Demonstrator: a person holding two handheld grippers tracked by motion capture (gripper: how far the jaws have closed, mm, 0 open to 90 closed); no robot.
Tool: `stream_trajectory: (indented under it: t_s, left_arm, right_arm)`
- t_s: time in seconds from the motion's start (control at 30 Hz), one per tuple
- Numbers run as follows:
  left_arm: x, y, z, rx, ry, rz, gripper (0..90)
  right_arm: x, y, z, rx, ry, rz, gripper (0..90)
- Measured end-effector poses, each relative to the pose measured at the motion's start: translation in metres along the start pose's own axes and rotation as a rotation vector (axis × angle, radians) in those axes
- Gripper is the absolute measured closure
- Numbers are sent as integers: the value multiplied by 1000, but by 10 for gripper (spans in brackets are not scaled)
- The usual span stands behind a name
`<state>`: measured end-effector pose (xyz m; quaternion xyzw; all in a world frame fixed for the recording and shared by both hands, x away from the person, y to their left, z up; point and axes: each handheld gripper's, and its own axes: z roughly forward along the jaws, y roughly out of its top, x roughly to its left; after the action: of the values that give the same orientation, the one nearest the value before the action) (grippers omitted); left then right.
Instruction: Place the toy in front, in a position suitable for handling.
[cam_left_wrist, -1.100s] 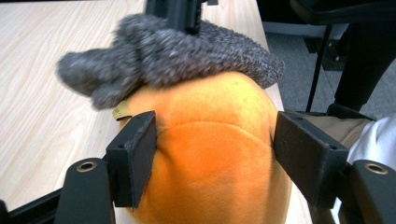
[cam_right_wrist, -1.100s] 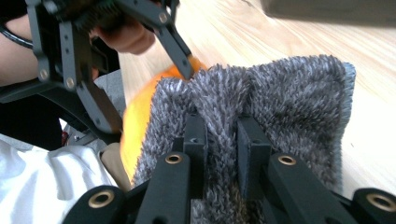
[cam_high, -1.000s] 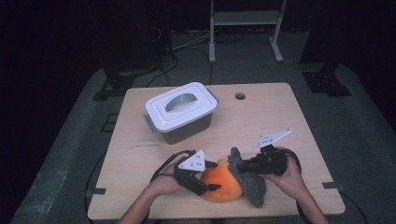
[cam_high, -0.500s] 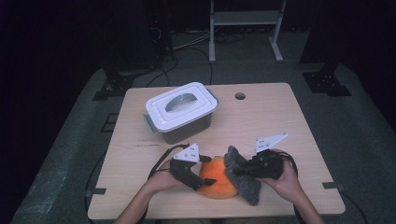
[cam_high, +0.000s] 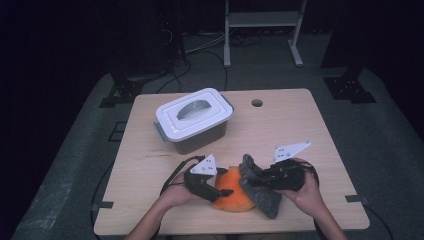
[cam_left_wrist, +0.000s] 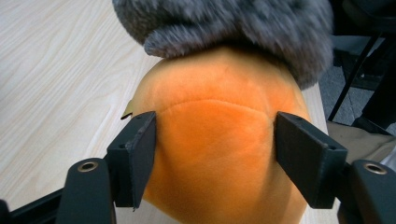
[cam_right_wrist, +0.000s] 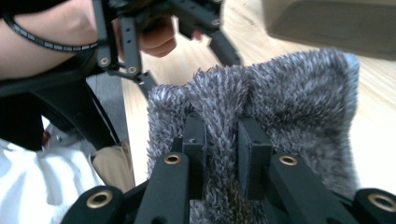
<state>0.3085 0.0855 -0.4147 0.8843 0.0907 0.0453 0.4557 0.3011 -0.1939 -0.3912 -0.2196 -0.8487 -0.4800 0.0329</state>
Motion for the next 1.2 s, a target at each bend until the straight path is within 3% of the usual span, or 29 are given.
stream_trajectory:
  t_s: [0.07, 0.17, 0.27, 0.4, 0.5, 0.6, 0.67, 0.77, 0.87, 0.93, 0.97, 1.03, 1.13, 1.2]
  left_arm:
    - [1, 0, 0, 4, 1, -5, 280]
    - [2, -2, 0, -8, -26, 3, 184]
    - [0, 0, 1, -7, -20, 33, 117]
    - [0, -1, 2, 4, -18, 34, 149]
    - [0, -1, 0, 18, -3, 41, 268]
    - [-1, 1, 0, 6, 8, 26, 323]
    - [-2, 3, 0, -4, 18, 19, 338]
    - [-4, 7, 3, -14, 36, 11, 338]
    - [-5, 8, 4, -16, 42, 0, 293]
    - [-5, 8, 4, -12, 30, 7, 211]
    - [-5, 7, 4, -8, -2, 27, 152]
    - [-7, 7, 4, -11, -20, 59, 95]
    - [-8, 7, 5, -9, -18, 67, 93]
    - [-7, 6, 7, 4, 13, 66, 138]
  right_arm:
    - [3, 1, 6, 27, -8, -20, 743]
    - [-4, -5, 10, 30, 7, 4, 745]
    - [-11, -9, 5, 17, -3, 27, 745]
    - [-18, -15, 0, 14, -16, 49, 744]
    - [-26, -20, -4, 28, -31, 75, 743]
    - [-23, -15, -12, 13, -44, 71, 746]
    - [-14, -6, -16, -34, -11, 50, 747]
    - [-6, 0, -16, -46, 1, 19, 746]
    - [2, 4, -5, 0, 12, -22, 745]
    - [-2, -1, 2, 22, 13, -13, 746]
    - [-7, -5, 3, 14, 31, 8, 749]
    - [-11, -7, -1, 6, 17, 17, 748]
    - [-16, -10, -6, 1, -3, 28, 748]
    - [-24, -16, -12, 1, -29, 59, 747]
